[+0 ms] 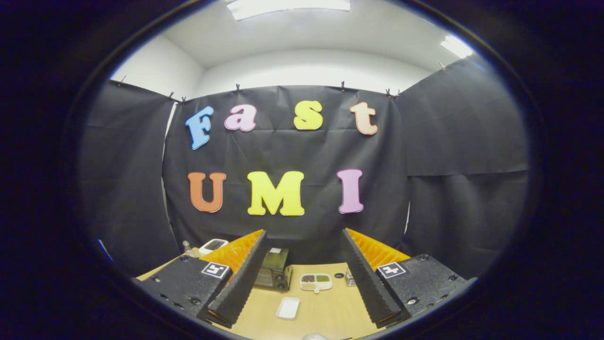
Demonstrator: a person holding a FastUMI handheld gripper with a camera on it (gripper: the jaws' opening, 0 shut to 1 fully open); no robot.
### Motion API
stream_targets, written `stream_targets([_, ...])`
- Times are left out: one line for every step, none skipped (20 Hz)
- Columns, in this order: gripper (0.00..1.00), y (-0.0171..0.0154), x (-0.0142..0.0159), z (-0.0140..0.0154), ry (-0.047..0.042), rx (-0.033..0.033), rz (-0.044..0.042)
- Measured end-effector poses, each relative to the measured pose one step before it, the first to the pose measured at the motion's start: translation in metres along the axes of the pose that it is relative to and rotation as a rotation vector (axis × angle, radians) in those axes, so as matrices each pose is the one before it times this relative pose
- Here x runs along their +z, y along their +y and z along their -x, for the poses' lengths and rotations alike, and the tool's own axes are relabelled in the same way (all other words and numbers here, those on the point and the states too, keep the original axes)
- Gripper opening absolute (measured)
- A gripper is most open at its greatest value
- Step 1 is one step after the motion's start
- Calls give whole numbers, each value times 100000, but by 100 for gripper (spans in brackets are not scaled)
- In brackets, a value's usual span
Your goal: Open the toaster oven, put the food inside, and close the toaster oven door.
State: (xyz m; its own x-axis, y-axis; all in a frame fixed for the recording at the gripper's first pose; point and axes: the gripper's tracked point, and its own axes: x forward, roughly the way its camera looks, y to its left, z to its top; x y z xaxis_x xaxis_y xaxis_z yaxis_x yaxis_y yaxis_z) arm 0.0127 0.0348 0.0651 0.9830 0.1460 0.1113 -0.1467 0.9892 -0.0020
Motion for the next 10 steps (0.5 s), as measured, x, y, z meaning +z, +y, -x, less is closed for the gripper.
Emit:
stream_targets([99,-323,-133,-145,-115,26,43])
stream_targets([99,-90,-141,-213,347,17,-135])
stream_targets([99,-168,-252,-158,518,-113,-172])
stream_targets([99,-141,-196,-145,369,-102,-206])
stream_targets([99,-233,-29,-81,-14,-218,-344])
stream_targets([99,-174,-191,-85,238,-202,-383])
stream_targets([99,-174,-122,-61,201,-93,-364])
stream_targets([99,-42,-81,-118,244,-177,-215])
stream_targets([99,-157,-104,-88,-81,-264,-158])
stream_targets([99,-107,-16,72,-63,-66,17])
